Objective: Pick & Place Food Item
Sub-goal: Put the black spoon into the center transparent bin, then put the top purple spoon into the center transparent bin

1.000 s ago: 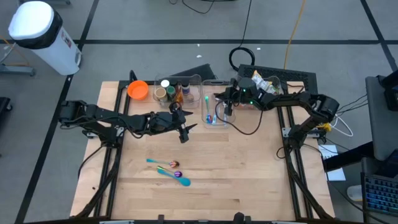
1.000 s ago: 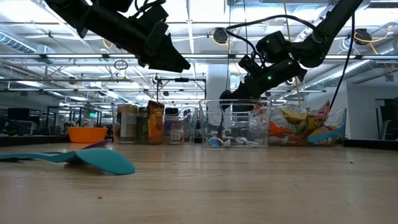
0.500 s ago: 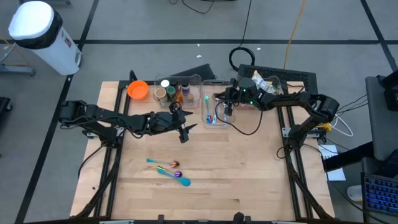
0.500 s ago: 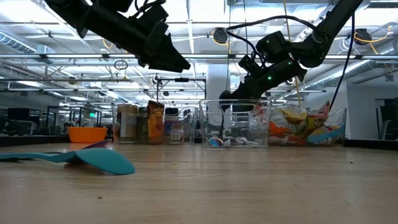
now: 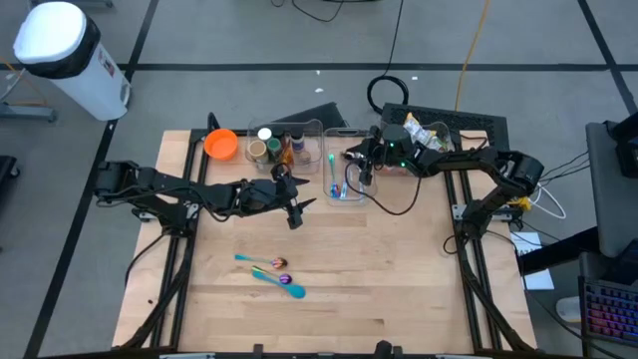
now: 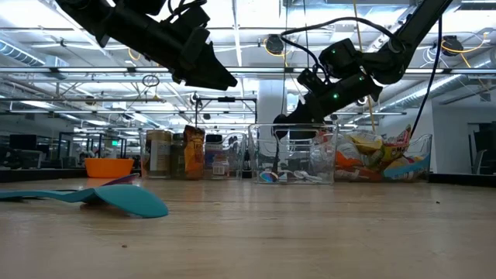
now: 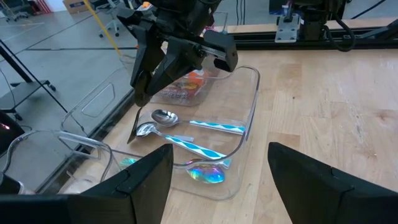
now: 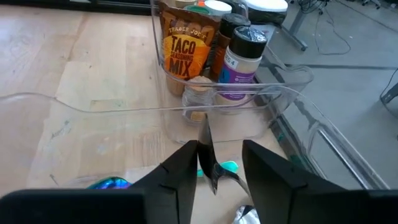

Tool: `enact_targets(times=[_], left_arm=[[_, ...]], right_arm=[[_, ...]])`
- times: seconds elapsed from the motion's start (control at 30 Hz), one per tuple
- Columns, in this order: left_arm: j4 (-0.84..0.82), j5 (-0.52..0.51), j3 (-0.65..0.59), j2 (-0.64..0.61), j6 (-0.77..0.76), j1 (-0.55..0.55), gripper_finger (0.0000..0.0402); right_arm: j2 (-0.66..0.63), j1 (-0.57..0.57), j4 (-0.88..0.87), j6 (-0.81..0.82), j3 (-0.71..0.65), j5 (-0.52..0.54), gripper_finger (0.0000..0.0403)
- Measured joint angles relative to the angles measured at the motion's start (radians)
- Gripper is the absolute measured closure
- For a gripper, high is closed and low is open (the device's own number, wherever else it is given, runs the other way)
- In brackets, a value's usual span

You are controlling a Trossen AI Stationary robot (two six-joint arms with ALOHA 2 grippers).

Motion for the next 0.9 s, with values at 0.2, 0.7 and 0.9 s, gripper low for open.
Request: enact_targets(times=[0.2,0.7,0.9], left_arm=[[0.000,0.000,0.000,0.000,-0.001,0.000,0.0135],[-0.001,0.000,0.000,0.000,-0.004,0.000,0.0135],[-0.001,0.000,0.000,0.000,-0.004,0.000,0.0135]], right_arm=[[0.000,0.000,0.000,0.072,0.000,-0.001,0.0277],[0.000,0.033,-0.029,0.156,0.000,-0.003,0.0273],[0.000,0.065,-0.027,0.156,0.000,-0.003,0.0273]])
